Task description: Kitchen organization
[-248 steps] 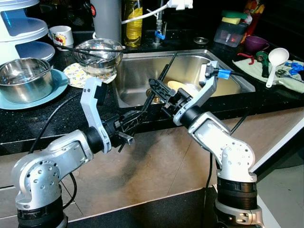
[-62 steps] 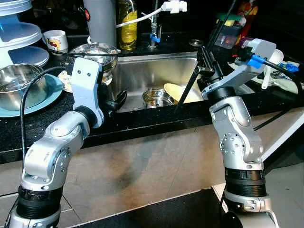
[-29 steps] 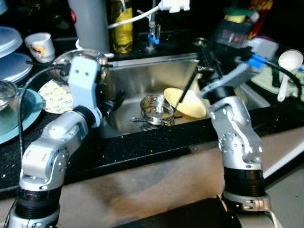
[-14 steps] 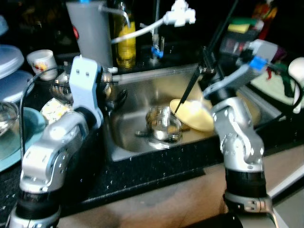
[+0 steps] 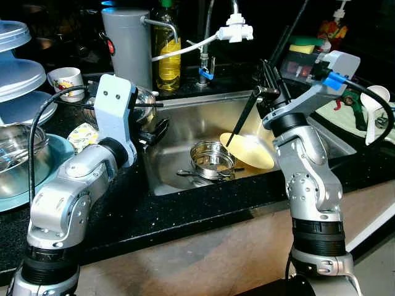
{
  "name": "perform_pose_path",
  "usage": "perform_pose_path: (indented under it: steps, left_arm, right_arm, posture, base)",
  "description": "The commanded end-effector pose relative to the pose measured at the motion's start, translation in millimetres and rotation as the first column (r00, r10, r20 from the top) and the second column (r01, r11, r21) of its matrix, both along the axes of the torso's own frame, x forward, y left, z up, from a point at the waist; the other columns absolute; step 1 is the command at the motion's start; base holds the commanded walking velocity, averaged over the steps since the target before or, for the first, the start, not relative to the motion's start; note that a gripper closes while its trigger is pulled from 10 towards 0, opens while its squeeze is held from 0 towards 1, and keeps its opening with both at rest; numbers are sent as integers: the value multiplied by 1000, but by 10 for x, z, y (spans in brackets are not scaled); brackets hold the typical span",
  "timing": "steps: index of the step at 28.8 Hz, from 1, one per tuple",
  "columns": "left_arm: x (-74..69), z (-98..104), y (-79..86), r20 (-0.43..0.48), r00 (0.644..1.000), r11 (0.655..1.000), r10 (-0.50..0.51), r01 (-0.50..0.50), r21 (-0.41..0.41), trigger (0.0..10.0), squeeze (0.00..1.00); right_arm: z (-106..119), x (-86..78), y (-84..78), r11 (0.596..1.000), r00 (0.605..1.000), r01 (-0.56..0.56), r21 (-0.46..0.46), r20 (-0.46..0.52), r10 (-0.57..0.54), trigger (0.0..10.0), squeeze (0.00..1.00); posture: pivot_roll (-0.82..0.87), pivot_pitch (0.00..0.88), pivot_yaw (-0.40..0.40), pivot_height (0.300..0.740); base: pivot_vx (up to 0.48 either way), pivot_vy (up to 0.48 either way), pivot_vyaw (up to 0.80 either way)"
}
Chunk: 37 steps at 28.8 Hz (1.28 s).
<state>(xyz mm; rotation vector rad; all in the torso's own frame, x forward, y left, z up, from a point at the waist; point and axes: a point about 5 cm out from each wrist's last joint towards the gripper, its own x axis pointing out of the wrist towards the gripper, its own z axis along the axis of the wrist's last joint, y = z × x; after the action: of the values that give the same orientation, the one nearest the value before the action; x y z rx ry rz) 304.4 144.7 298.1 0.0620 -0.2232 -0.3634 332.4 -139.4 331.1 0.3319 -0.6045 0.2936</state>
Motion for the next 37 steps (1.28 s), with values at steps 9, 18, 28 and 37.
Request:
perform_pose_path:
  steps: [9,18,28,37]
  left_arm:
    - [-5,-27,3,-5,1000,998,29,-29,47,10000,0]
    - [27,-64,59,-25,997,997,72,-71,37,10000,0]
    - [17,-74,78,-32,997,997,72,-71,22,10000,0]
    - [-26,-56,52,-13,1000,993,-15,16,118,10000,0]
  right_arm:
    - [-7,0,-25,1000,1000,7,-1,-1,-7,10000,0]
    - [-14,-7,-19,1000,1000,6,-4,-1,-6,10000,0]
    - [-18,-10,-1,1000,1000,0,-8,-1,0,10000,0]
    - [-28,57,2,1000,1000,13,-24,-10,-13,10000,0]
  posture:
    - [-35,149,-44,740]
    - [-36,145,-43,740]
    - [-35,135,-47,740]
    - [-34,136,-47,740]
  base:
    - [0,0,0]
    - [0,-267,0]
    - [0,0,0]
    - [0,0,0]
